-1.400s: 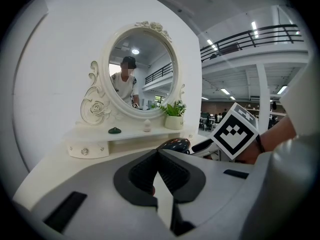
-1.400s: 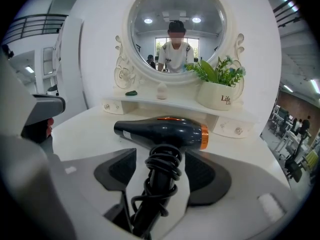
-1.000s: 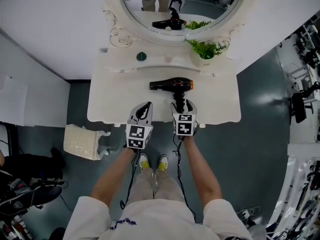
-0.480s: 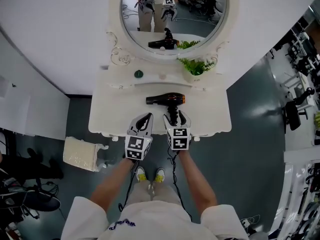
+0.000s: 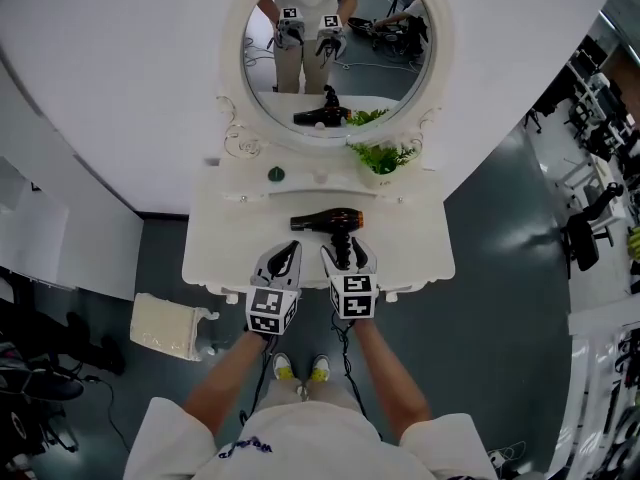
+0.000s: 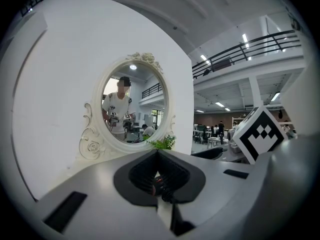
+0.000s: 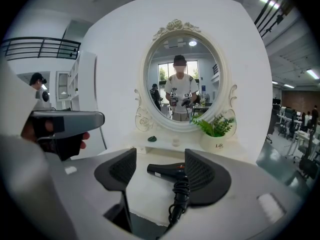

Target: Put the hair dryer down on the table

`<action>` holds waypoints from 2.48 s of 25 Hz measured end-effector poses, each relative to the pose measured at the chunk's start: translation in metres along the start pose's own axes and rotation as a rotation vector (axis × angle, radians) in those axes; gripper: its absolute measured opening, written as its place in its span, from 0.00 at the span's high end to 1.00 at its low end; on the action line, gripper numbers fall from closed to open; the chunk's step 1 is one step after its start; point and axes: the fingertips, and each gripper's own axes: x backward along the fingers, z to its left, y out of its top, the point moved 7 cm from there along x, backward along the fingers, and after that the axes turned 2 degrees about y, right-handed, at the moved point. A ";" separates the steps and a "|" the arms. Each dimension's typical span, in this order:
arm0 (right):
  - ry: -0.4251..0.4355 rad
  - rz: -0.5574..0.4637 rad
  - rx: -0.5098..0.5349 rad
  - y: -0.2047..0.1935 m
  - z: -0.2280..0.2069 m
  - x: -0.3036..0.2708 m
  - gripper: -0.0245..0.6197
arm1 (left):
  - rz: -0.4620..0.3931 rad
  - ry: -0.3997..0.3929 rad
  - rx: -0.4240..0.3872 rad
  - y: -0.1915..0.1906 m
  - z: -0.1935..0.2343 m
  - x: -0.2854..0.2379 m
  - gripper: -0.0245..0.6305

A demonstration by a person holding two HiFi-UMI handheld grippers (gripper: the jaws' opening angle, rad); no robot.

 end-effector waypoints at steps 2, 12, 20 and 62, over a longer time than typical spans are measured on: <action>0.004 -0.015 -0.002 0.008 0.001 0.004 0.47 | -0.004 0.000 -0.004 0.007 -0.001 0.001 0.95; 0.035 -0.085 -0.010 0.043 0.006 0.020 0.47 | -0.057 0.019 -0.029 0.044 -0.004 0.007 0.95; 0.038 -0.161 0.016 0.076 0.009 0.040 0.48 | -0.103 0.032 -0.060 0.079 -0.001 0.014 0.95; 0.098 -0.320 0.084 0.149 0.038 0.080 0.62 | -0.158 0.069 -0.090 0.123 0.008 0.051 0.95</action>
